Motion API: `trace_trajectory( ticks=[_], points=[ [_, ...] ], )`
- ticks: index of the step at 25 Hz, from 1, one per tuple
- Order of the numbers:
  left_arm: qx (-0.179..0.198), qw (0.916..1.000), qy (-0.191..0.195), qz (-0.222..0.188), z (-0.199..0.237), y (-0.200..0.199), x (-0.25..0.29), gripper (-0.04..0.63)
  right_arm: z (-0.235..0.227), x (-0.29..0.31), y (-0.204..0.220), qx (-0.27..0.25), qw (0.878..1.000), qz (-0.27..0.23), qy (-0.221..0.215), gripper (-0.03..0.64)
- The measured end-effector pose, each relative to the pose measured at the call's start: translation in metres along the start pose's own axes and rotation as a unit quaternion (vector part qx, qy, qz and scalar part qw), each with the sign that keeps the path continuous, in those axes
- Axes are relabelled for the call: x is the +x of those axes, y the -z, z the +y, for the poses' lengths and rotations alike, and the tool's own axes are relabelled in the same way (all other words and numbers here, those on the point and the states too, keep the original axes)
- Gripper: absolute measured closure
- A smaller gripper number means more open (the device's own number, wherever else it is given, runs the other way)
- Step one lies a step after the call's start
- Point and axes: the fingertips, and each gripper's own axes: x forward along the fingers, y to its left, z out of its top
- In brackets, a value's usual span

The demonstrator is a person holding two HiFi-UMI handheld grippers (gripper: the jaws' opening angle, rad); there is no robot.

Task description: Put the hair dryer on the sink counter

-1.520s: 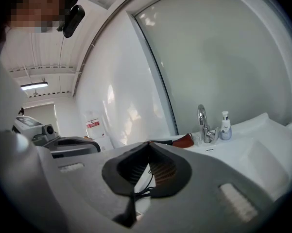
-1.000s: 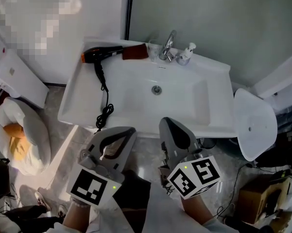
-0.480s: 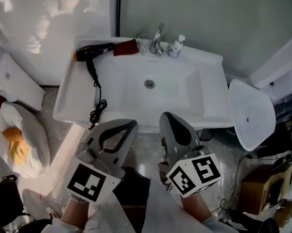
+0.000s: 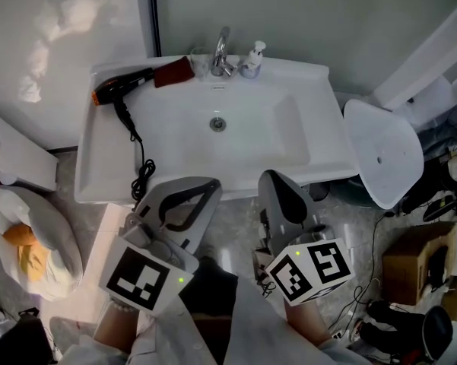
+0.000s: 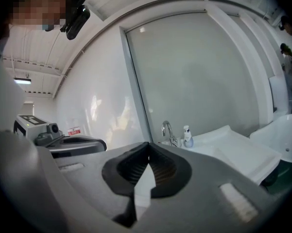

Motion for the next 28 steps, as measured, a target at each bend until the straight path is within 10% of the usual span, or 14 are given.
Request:
trace_trajectory(
  ticks=[28],
  points=[
    [0.0,0.998,0.062,-0.009,0.001,0.005,-0.008,0.594,0.014,-0.005,0.004,-0.008,0.998,-0.004,0.056,0.618]
  ],
)
